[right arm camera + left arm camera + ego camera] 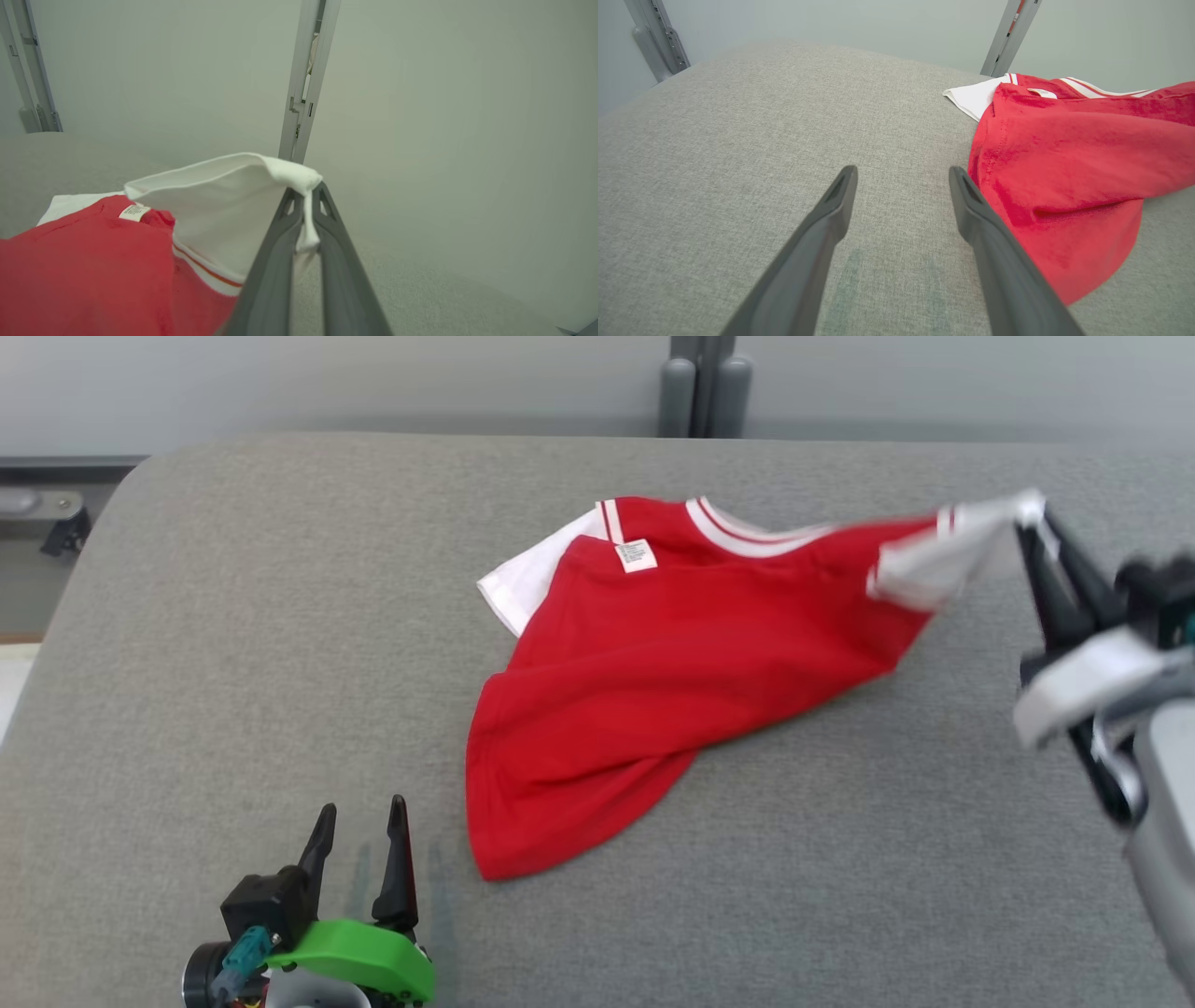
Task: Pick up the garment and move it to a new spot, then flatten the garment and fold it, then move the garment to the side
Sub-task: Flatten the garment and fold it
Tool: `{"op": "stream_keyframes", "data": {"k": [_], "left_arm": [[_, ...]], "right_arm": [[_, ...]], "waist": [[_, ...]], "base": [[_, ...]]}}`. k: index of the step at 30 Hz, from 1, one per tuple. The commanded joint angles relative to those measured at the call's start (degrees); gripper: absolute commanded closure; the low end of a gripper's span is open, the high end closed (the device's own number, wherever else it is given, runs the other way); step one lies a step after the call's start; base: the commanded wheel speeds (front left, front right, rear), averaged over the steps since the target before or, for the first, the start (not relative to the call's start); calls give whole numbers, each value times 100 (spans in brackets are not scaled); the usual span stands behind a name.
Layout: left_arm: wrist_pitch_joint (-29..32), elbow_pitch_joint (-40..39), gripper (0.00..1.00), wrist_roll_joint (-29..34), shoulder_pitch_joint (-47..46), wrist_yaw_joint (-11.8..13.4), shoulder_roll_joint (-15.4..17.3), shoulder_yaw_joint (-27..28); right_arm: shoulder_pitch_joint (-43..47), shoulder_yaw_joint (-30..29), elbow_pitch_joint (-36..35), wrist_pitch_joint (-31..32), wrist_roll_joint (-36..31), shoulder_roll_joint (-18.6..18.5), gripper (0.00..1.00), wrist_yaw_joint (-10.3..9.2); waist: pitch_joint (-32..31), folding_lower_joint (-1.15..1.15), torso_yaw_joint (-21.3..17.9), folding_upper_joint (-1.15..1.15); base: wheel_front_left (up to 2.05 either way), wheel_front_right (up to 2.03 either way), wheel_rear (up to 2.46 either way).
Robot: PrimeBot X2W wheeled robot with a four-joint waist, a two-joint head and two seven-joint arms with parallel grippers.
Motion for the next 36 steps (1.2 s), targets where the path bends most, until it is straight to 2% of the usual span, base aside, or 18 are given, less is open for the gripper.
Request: {"op": "stream_keyframes", "data": {"k": [1,6,7,8,9,18,27,36], "left_arm": [[-3,12,0,17,-36,-32,25,9],[-2,47,0,44,-20,-54,24,-33],[-2,54,0,37,-15,-58,24,-43],[-2,61,0,40,-8,-64,24,-59],[-2,65,0,41,-2,-66,25,-66],[-2,90,0,-2,11,-83,24,-161],[-2,20,0,-63,-165,-68,24,-296],[-2,-57,0,-97,-431,-92,24,-370]], "right_arm": [[320,-103,6,-12,-60,57,100,-9],[1282,-430,268,-11,-166,315,100,-9],[1369,-480,322,-11,-212,354,72,-9],[1456,-566,361,-12,-236,432,10,-9],[1513,-645,365,-11,-267,496,0,-9],[1894,-1286,43,-11,-525,1033,0,-9],[1964,-1320,-198,-11,-582,1365,0,-9],[1846,-1352,-193,-11,-592,1499,0,-9]], "waist": [[-26,0,-209,-1],[-75,0,-385,-1],[-87,0,-400,-1],[-100,0,-413,-1],[-108,0,-422,-1],[-82,0,-425,-1],[63,0,-491,-1],[301,0,-575,-1]], "base": [[0,0,0],[0,0,0],[0,0,0],[0,0,0],[0,0,0],[0,0,0],[0,0,0],[0,0,0]]}}
